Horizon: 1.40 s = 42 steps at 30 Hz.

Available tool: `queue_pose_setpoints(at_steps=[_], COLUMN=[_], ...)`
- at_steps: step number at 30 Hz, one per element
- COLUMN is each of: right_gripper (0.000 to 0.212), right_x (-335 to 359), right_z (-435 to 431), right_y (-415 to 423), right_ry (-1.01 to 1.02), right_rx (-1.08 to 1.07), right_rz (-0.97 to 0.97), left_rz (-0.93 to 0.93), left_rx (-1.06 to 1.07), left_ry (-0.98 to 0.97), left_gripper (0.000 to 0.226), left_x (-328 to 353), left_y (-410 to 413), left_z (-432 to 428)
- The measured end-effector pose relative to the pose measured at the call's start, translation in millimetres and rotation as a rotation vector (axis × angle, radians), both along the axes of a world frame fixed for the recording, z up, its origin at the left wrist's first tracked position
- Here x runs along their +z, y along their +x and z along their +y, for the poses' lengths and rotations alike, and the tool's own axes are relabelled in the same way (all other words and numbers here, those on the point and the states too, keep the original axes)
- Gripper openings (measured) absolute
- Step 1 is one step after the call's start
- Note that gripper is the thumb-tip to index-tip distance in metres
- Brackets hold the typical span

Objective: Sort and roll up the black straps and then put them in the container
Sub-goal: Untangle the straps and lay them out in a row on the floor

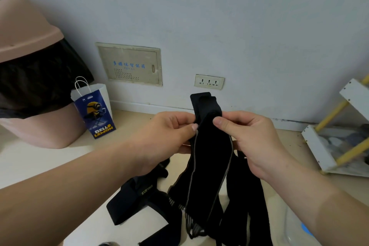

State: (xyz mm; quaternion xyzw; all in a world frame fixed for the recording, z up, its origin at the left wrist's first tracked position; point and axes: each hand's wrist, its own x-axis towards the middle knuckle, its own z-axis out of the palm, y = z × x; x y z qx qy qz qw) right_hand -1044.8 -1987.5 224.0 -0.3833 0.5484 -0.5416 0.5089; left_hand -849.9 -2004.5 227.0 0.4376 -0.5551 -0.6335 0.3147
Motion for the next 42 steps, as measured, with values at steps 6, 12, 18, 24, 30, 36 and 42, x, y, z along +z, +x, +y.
queue_pose_setpoints(at_steps=[6,12,18,24,30,36,42], right_gripper=[0.010,0.012,0.013,0.006,0.004,0.006,0.007], right_x=[-3.9,-5.0,-2.2,-1.6,-2.1,-4.6,-13.8], right_z=[-3.3,-4.1,-3.2,-1.9,-2.0,-3.0,-3.7], right_y=[1.1,1.7,2.2,-2.4,-2.9,-2.3,-0.5], right_ry=[-0.053,-0.169,-0.244,-0.133,-0.117,-0.097,-0.053], right_rx=[-0.060,-0.114,-0.046,0.040,0.038,-0.002,-0.051], right_rz=[0.080,0.225,0.253,0.098,0.061,0.073,0.072], left_rz=[-0.003,0.020,0.100,0.046,0.025,-0.060,-0.191], left_rx=[-0.032,0.067,0.184,0.092,0.076,0.085,0.003], left_ry=[0.031,0.083,0.164,0.052,-0.032,-0.130,-0.204], left_gripper=[0.029,0.030,0.032,0.026,0.029,0.029,0.030], left_x=[1.5,4.9,6.2,-0.5,-0.2,-4.1,-3.7], left_y=[-1.8,-7.6,-11.5,-6.9,-8.7,-9.6,-10.0], left_z=[0.1,1.7,-1.4,-3.8,-1.0,-1.7,1.0])
